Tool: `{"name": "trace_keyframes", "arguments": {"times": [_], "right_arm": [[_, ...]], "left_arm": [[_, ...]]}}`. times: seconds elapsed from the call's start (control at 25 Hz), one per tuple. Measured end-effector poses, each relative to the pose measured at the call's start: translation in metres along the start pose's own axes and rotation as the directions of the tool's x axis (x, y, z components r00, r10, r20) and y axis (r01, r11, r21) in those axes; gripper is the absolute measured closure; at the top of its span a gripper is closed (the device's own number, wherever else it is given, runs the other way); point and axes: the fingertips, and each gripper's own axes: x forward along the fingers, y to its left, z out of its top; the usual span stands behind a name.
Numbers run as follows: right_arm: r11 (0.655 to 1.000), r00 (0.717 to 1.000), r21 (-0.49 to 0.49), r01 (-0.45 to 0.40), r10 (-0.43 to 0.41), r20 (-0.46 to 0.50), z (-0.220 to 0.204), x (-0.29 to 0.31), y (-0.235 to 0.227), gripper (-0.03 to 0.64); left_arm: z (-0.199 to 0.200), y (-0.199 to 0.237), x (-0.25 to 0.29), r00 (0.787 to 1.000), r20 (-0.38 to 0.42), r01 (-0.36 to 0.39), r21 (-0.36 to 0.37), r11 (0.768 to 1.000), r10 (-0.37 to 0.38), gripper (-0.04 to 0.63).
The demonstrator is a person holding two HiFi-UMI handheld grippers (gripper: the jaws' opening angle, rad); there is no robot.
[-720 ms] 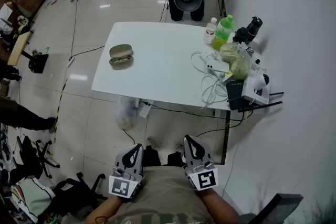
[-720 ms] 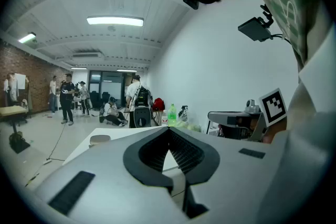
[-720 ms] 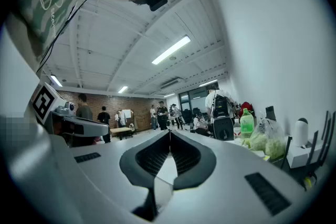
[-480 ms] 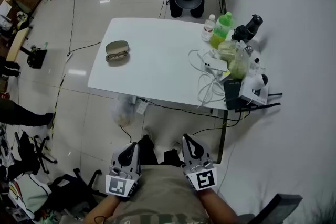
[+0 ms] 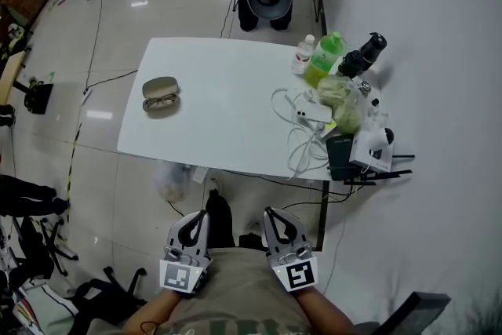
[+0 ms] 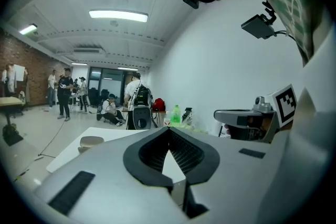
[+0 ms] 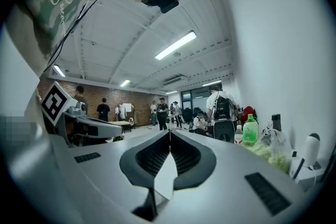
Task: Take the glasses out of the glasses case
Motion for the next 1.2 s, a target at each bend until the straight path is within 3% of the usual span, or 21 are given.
{"name": "trace_keyframes", "arguments": {"times": [0.2,0.32,0.48,0.68,0.92,1.08,1.2], "right_arm": [[0.999,0.999,-0.033,0.038,-0.038,0.002,0.016,0.052,-0.012,0.603],[0.998,0.999,-0.041,0.037,-0.038,-0.022,0.017,0.087,-0.009,0.603],[0.998,0.999,-0.058,0.022,-0.024,-0.040,0.020,0.131,-0.001,0.603],[0.998,0.998,-0.054,0.023,-0.026,-0.053,0.020,0.182,0.007,0.603],[0.985,0.996,-0.156,0.072,-0.078,-0.037,0.030,0.237,0.018,0.603],[0.991,0.997,-0.135,0.022,-0.031,-0.066,0.022,0.259,0.034,0.603],[0.984,0.996,-0.174,-0.025,0.009,-0.092,0.022,0.271,0.044,0.603]], "left_arm": [[0.020,0.054,0.032,0.999,0.037,-0.034,-0.004,0.999,0.034,0.588],[0.031,0.081,0.050,0.998,0.057,-0.012,-0.017,1.000,0.013,0.588],[0.035,0.117,0.066,0.999,0.043,0.018,-0.040,0.999,-0.016,0.588],[0.038,0.172,0.076,0.999,0.047,-0.004,-0.080,0.997,0.008,0.588],[0.047,0.218,0.087,0.995,0.092,0.038,-0.088,0.995,-0.030,0.588],[0.035,0.238,0.090,0.998,0.056,0.030,-0.128,0.991,-0.023,0.588],[0.032,0.245,0.090,0.998,0.056,0.011,-0.158,0.987,-0.002,0.589]]}}
